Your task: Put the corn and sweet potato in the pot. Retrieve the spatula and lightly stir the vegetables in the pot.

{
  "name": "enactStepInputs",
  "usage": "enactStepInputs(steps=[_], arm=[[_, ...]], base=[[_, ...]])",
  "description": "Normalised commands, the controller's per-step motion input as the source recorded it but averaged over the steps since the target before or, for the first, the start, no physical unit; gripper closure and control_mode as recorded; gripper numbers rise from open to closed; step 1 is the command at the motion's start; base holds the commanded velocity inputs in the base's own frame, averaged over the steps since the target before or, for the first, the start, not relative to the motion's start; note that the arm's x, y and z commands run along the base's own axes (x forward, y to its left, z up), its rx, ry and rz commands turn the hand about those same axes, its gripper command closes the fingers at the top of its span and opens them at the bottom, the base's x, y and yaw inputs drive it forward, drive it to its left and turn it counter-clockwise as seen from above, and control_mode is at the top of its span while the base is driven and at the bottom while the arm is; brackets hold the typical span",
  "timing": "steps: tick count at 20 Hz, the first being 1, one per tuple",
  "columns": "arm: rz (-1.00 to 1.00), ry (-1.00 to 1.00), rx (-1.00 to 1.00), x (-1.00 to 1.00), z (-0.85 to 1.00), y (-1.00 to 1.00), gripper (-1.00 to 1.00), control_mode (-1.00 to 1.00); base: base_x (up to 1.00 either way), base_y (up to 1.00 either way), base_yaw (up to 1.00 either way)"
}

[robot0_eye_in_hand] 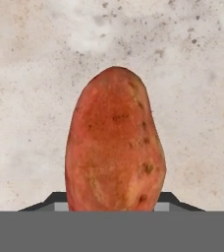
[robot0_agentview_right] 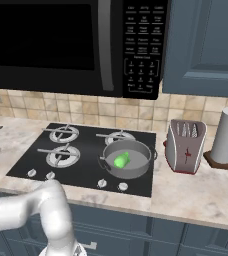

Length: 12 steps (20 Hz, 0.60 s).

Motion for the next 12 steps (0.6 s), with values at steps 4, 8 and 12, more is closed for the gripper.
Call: enactStepInputs(steps=[4, 8, 12], arm=[[0.00, -0.21, 0.03, -0.38, 0.28, -0.06, 1.00, -1.00], [0.00, -0.21, 0.01, -0.02, 0.46, -0.17, 1.00, -1.00], [0.00, -0.17, 0.06, 0.00, 0.50, -0.39, 1.00, -1.00]], base=[[0.00, 0.00, 0.00], [0.00, 0.00, 0.00], [0.00, 0.00, 0.00]])
